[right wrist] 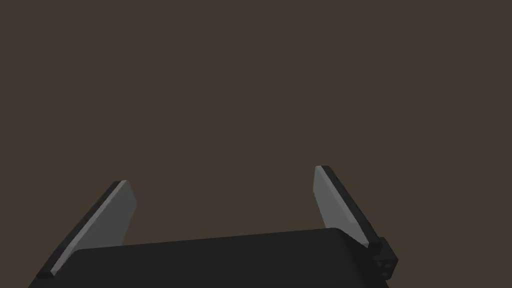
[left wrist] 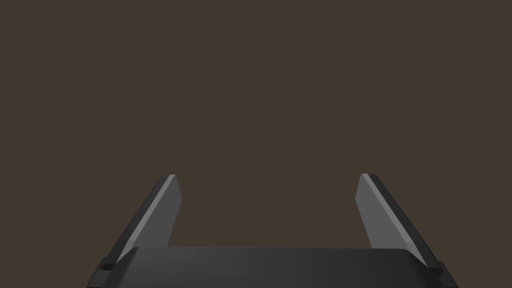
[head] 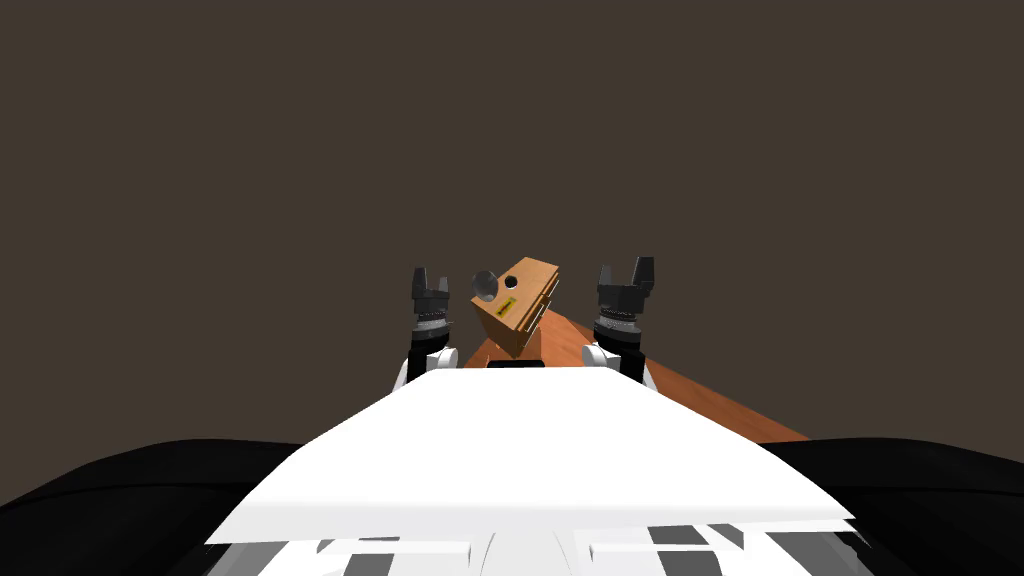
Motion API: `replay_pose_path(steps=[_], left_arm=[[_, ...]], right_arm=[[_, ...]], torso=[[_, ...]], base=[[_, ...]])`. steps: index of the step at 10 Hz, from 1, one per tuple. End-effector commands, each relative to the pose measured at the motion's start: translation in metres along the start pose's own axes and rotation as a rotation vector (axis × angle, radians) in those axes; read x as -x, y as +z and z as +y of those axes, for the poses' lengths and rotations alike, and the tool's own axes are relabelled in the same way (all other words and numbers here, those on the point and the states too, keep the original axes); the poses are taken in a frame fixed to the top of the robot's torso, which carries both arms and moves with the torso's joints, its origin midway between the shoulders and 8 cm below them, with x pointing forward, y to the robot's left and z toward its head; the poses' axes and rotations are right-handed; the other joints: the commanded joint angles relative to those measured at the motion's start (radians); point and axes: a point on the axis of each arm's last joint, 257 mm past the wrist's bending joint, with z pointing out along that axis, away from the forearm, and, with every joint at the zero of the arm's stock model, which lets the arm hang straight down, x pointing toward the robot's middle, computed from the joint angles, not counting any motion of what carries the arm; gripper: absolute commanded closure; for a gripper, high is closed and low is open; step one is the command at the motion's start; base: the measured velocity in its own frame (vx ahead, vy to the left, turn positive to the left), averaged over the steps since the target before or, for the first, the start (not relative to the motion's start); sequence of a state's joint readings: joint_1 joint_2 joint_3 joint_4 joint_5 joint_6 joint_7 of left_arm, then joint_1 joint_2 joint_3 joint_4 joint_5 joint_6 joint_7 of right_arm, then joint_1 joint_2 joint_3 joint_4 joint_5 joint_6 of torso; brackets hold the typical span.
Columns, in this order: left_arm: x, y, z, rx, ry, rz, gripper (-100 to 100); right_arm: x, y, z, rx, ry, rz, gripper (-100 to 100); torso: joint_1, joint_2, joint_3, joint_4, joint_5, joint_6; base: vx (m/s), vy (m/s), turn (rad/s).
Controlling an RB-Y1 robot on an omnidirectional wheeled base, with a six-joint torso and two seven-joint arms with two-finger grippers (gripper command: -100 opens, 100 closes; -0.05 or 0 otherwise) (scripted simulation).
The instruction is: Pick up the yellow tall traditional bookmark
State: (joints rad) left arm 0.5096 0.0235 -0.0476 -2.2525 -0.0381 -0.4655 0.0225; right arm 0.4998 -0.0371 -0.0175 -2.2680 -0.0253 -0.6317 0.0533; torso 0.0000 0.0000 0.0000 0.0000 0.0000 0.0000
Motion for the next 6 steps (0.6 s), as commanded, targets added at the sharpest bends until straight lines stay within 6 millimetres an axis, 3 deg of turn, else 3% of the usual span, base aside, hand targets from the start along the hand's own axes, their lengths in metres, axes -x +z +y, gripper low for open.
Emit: replay_pose_path(steps=[1, 3, 4, 6], left_arm=[[0.001, -0.001, 0.017, 0.05, 0.011, 0.019, -100], [0.006, -0.003, 0.04, 0.118, 0.025, 0.036, -100], [0.006, -0.003, 0.041, 0.123, 0.025, 0.035, -100], [0.014, -0.007, 0.071, 0.21, 0.042, 0.045, -100]], right_arm=[[0.0, 0.0, 0.0, 0.0, 0.0, 0.0, 0], [0.0, 0.0, 0.0, 0.0, 0.0, 0.0, 0], [0.0, 0.0, 0.0, 0.0, 0.0, 0.0, 0], [0.0, 0.0, 0.0, 0.0, 0.0, 0.0, 0]], torso=[[0.0, 0.0, 0.0, 0.0, 0.0, 0.0], [-0.002, 0.002, 0.001, 0.0, 0.0, 0.0], [-0.002, 0.003, 0.002, 0.001, -0.001, 0.0], [-0.002, 0.001, 0.001, 0.0, -0.001, 0.0]], base=[[-0.018, -0.022, -0.038], [-0.042, -0.04, -0.053], [-0.031, -0.035, -0.012], [-0.022, -0.049, -0.054]])
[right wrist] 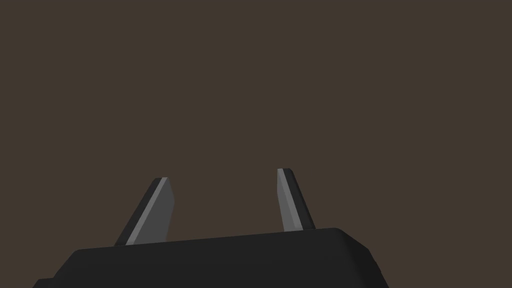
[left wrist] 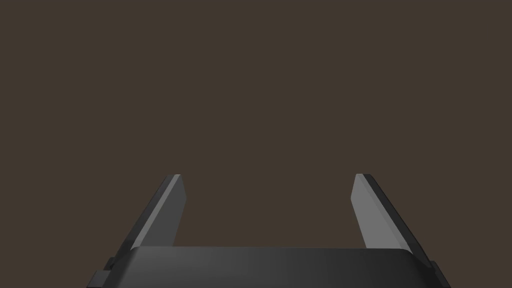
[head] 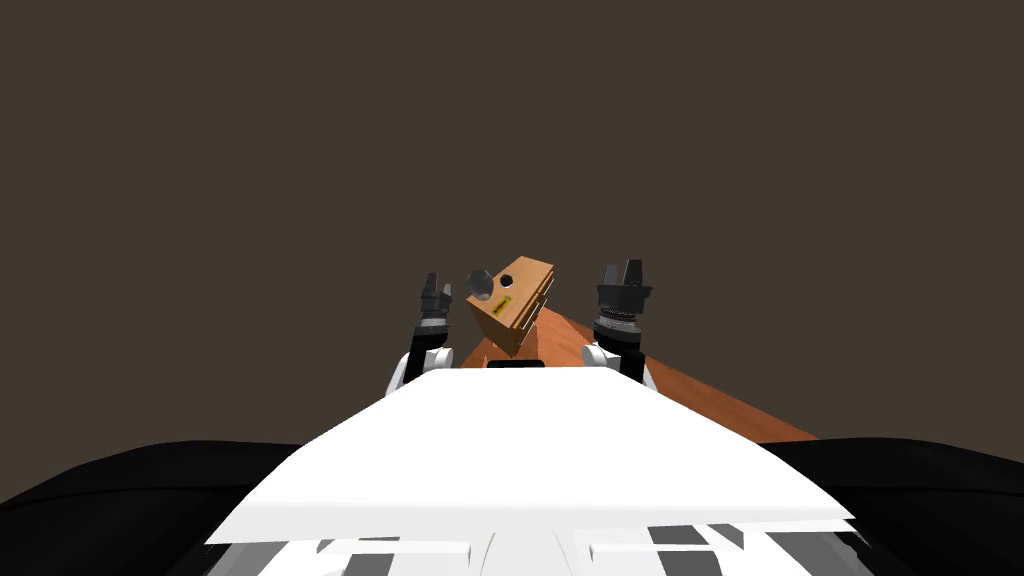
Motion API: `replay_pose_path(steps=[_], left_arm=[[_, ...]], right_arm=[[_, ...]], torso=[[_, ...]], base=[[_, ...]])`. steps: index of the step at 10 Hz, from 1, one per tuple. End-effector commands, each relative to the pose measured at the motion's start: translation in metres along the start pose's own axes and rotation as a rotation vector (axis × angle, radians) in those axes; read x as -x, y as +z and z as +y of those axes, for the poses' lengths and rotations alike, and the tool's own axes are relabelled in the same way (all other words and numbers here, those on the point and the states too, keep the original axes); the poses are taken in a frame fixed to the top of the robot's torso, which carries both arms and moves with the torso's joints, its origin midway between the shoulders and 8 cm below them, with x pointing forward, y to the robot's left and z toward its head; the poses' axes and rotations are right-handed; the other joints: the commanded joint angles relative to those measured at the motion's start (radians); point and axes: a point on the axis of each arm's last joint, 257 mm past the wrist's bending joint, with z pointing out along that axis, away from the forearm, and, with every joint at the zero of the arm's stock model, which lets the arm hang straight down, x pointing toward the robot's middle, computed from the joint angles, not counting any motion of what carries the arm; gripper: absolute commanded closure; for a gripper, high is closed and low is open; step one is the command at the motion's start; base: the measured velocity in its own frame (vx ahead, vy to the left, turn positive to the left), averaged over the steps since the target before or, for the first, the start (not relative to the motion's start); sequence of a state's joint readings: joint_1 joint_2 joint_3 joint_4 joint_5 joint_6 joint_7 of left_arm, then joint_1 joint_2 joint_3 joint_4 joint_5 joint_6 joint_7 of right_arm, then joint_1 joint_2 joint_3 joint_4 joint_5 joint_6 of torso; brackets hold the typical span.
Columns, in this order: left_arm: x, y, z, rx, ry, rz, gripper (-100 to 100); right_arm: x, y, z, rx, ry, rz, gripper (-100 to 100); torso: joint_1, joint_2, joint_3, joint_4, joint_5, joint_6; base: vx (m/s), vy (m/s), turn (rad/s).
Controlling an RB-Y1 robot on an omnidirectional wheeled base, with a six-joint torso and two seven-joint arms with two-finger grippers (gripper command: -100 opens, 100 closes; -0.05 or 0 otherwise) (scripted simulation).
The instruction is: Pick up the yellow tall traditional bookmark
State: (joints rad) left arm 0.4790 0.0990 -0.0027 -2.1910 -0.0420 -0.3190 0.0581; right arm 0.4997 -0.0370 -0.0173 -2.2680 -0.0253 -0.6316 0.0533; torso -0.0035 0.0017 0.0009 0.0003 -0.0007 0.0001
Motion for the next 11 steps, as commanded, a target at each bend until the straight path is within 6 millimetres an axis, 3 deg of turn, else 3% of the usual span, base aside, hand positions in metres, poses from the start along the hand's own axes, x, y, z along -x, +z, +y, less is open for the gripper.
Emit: replay_pose_path(steps=[1, 11], left_arm=[[0.004, 0.0, 0.014, 0.041, 0.004, 0.001, -100], [0.052, -0.012, 0.121, 0.374, 0.048, -0.039, -100]], right_arm=[[0.0, 0.0, 0.0, 0.0, 0.0, 0.0, 0], [0.0, 0.0, 0.0, 0.0, 0.0, 0.0, 0]], torso=[[0.0, 0.0, 0.0, 0.0, 0.0, 0.0], [0.0, 0.0, 0.0, 0.0, 0.0, 0.0]], base=[[-0.023, -0.051, -0.02], [-0.019, -0.049, -0.046]])
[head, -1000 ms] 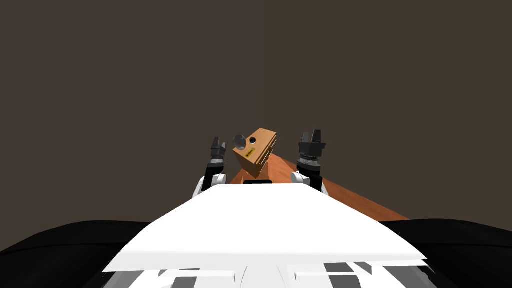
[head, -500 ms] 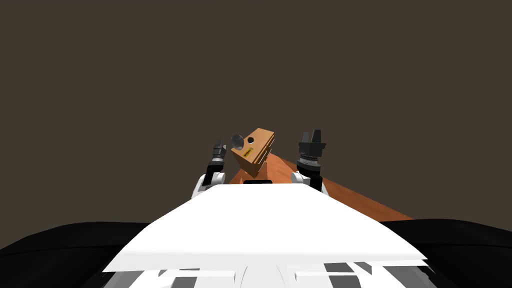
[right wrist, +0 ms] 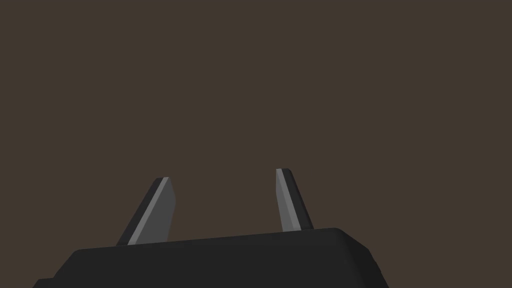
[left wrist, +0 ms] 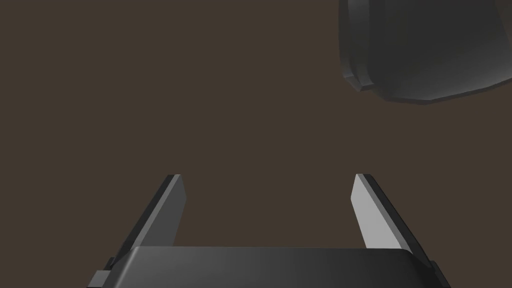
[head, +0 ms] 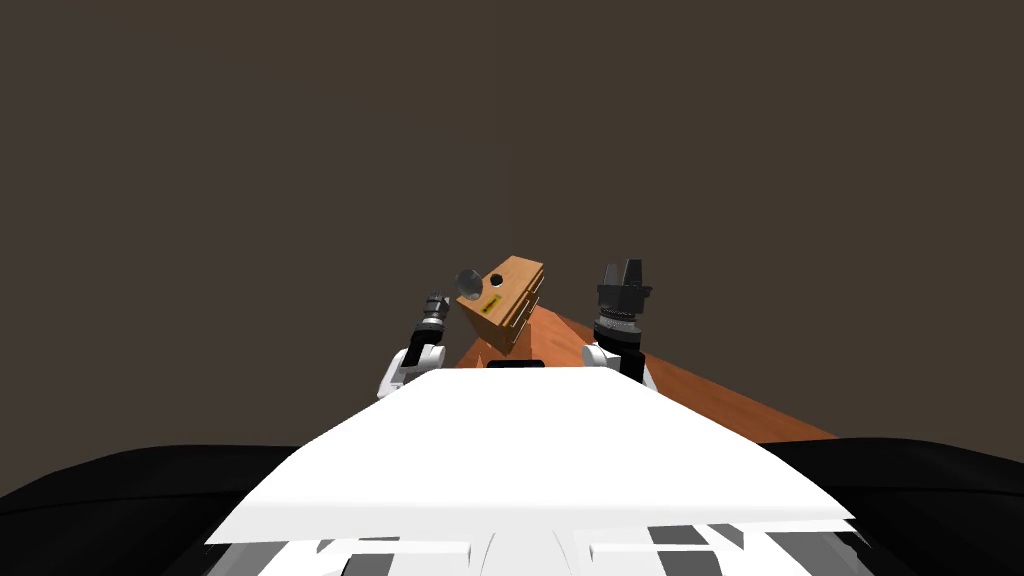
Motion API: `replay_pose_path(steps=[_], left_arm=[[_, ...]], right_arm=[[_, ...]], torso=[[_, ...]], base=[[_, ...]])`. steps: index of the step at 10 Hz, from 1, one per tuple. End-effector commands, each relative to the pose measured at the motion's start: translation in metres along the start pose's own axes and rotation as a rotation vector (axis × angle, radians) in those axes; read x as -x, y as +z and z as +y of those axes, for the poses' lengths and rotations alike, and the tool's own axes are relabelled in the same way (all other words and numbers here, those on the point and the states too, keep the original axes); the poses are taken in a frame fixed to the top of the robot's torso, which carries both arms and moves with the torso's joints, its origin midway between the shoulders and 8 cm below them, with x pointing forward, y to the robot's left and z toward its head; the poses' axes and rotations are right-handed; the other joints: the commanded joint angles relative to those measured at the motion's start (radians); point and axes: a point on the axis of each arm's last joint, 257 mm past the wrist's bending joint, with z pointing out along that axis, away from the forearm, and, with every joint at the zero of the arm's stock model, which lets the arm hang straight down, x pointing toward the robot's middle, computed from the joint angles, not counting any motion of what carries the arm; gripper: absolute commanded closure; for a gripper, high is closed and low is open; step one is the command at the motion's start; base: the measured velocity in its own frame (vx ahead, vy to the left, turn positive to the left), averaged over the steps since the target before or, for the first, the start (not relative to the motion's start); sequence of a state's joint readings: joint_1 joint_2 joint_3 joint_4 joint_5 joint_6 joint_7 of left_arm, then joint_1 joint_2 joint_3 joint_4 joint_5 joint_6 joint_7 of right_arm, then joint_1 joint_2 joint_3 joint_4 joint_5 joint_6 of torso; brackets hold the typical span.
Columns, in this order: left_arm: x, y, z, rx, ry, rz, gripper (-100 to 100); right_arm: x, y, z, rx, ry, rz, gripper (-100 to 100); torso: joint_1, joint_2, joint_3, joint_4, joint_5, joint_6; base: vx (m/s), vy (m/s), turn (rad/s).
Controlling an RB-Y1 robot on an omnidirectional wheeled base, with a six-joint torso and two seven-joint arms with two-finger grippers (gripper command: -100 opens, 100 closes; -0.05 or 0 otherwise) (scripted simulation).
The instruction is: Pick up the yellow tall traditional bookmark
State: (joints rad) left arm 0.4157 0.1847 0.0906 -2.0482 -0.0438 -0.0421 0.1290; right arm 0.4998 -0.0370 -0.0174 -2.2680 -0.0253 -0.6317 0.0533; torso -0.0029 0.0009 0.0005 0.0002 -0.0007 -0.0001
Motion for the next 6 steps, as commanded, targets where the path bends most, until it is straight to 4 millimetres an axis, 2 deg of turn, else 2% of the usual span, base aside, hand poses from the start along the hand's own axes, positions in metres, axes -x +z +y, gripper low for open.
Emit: replay_pose_path(steps=[1, 2, 3, 4, 5, 6], left_arm=[[0.003, 0.002, 0.005, 0.024, 0.001, -0.005, -100], [0.016, 0.005, 0.023, 0.074, 0.007, -0.022, -100], [0.017, 0.005, 0.029, 0.1, 0.007, -0.026, -100], [0.032, 0.007, 0.044, 0.142, 0.012, -0.047, -100], [0.033, 0.005, 0.053, 0.177, 0.011, -0.053, -100], [0.049, 0.007, 0.069, 0.222, 0.014, -0.078, -100]], right_arm=[[0.0, 0.0, 0.0, 0.0, 0.0, 0.0, 0], [0.0, 0.0, 0.0, 0.0, 0.0, 0.0, 0], [0.0, 0.0, 0.0, 0.0, 0.0, 0.0, 0], [0.0, 0.0, 0.0, 0.0, 0.0, 0.0, 0], [0.0, 0.0, 0.0, 0.0, 0.0, 0.0, 0], [0.0, 0.0, 0.0, 0.0, 0.0, 0.0, 0]], torso=[[0.0, 0.0, 0.0, 0.0, 0.0, 0.0], [0.001, 0.0, 0.0, 0.0, 0.0, 0.0], [0.001, 0.0, 0.0, 0.0, 0.0, 0.0], [0.0, 0.0, 0.0, 0.0, 0.0, 0.0], [-0.001, -0.001, 0.0, 0.0, 0.0, 0.0], [-0.001, 0.0, 0.0, 0.0, 0.0, 0.0]], base=[[-0.002, -0.021, 0.009], [-0.008, -0.044, -0.065], [-0.014, -0.05, -0.051], [-0.005, -0.073, -0.075], [-0.003, -0.068, -0.04], [-0.003, -0.074, -0.079]])
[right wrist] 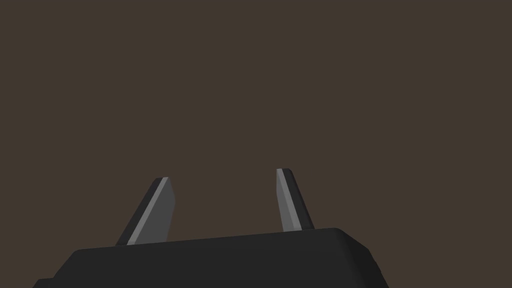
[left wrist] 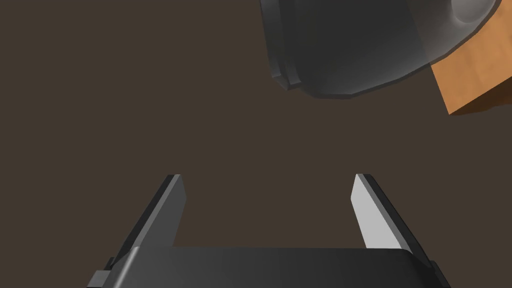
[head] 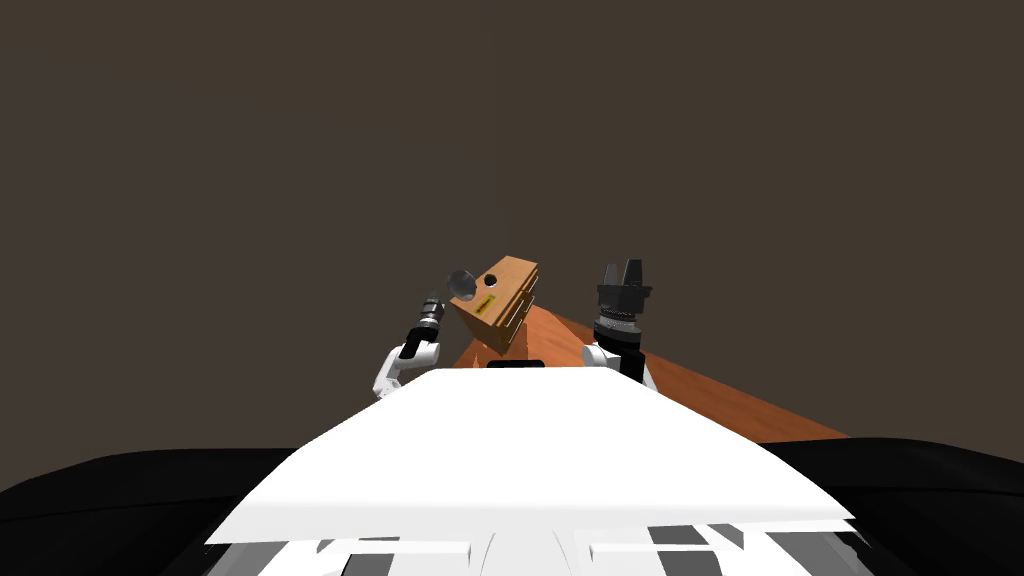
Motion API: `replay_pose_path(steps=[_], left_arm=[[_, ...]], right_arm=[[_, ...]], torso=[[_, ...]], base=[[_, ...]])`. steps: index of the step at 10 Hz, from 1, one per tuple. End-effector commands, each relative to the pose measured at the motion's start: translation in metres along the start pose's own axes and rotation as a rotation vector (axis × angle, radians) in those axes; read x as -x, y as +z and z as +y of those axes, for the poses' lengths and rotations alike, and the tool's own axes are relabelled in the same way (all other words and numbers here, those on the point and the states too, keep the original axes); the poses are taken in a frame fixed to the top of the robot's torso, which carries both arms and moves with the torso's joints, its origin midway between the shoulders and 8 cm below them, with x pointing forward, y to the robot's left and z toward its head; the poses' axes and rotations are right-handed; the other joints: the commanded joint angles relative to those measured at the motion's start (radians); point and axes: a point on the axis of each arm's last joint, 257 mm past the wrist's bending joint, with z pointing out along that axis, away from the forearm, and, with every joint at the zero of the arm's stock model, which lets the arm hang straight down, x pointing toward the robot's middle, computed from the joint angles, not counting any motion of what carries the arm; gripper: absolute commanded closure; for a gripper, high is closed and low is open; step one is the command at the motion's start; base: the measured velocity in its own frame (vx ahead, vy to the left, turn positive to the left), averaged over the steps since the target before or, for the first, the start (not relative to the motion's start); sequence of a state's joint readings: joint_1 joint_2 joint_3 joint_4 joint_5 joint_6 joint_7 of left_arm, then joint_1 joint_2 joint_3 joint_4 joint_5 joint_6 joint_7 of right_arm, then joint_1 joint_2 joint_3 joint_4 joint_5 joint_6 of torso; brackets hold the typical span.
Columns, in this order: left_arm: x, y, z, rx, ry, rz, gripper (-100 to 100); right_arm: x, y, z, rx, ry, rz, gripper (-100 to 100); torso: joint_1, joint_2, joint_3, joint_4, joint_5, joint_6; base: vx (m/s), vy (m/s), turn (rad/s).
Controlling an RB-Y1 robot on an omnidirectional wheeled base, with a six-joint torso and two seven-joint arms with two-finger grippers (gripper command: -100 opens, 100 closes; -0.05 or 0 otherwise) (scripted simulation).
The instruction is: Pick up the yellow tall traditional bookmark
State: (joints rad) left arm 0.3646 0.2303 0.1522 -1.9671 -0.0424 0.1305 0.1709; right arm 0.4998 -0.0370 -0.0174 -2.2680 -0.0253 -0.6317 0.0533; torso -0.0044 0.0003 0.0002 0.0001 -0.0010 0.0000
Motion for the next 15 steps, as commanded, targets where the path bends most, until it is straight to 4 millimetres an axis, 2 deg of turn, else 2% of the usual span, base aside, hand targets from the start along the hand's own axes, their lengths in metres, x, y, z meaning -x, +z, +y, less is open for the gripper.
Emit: replay_pose_path(steps=[1, 2, 3, 5, 6, 8, 9, 11, 12, 14, 15], left_arm=[[0.01, 0.001, 0.018, 0.06, 0.0, -0.019, -100], [0.01, 0.001, 0.021, 0.07, 0.0, -0.021, -100], [0.027, 0.005, 0.037, 0.12, -0.001, -0.051, -100], [0.029, 0.003, 0.045, 0.152, -0.001, -0.058, -100], [0.047, 0.006, 0.059, 0.197, -0.004, -0.09, -100], [0.049, 0.004, 0.068, 0.234, -0.005, -0.098, -100], [0.068, 0.004, 0.083, 0.282, -0.012, -0.135, -100], [0.07, 0.001, 0.091, 0.317, -0.013, -0.143, -100], [0.089, 0.001, 0.106, 0.365, -0.022, -0.183, -100], [0.091, -0.003, 0.114, 0.399, -0.024, -0.191, -100], [0.11, -0.005, 0.127, 0.445, -0.037, -0.233, -100]], right_arm=[[0.0, 0.0, 0.0, 0.0, 0.0, 0.0, 0], [0.0, 0.0, 0.0, 0.0, 0.0, 0.0, 0], [0.0, 0.0, 0.0, 0.0, 0.0, 0.0, 0], [0.0, 0.0, 0.0, 0.0, 0.0, 0.0, 0], [0.0, 0.0, 0.0, 0.0, 0.0, 0.0, 0], [0.0, 0.0, 0.0, 0.0, 0.0, 0.0, 0], [0.0, 0.0, 0.0, 0.0, 0.0, 0.0, 0], [0.0, 0.0, 0.0, 0.0, 0.0, 0.0, 0], [0.0, 0.0, 0.0, 0.0, 0.0, 0.0, 0], [0.0, 0.0, 0.0, 0.0, 0.0, 0.0, 0], [0.0, 0.0, 0.0, 0.0, 0.0, 0.0, 0]], torso=[[0.0, 0.0, 0.0, 0.0, 0.0, 0.0], [0.001, 0.0, 0.0, 0.0, 0.0, 0.0], [0.003, 0.001, 0.0, 0.0, 0.0, 0.0], [0.001, 0.0, 0.0, 0.0, 0.0, 0.0], [0.003, 0.0, 0.0, 0.0, 0.0, 0.0], [0.001, 0.0, 0.0, 0.0, 0.0, 0.0], [0.003, 0.0, 0.0, 0.0, 0.0, 0.0], [0.001, 0.0, 0.0, 0.0, 0.0, 0.0], [0.002, 0.0, 0.0, 0.0, 0.0, 0.0], [0.001, -0.001, -0.001, 0.0, 0.0, 0.0], [0.003, 0.0, 0.0, 0.0, 0.0, -0.001]], base=[[-0.01, -0.059, -0.036], [-0.011, -0.024, 0.007], [-0.008, -0.047, -0.086], [-0.002, -0.043, -0.02], [-0.001, -0.056, -0.086], [0.0, -0.041, -0.016], [-0.004, -0.061, -0.095], [0.008, -0.044, -0.016], [0.012, -0.058, -0.085], [0.009, -0.043, -0.024], [0.001, -0.053, -0.091]])
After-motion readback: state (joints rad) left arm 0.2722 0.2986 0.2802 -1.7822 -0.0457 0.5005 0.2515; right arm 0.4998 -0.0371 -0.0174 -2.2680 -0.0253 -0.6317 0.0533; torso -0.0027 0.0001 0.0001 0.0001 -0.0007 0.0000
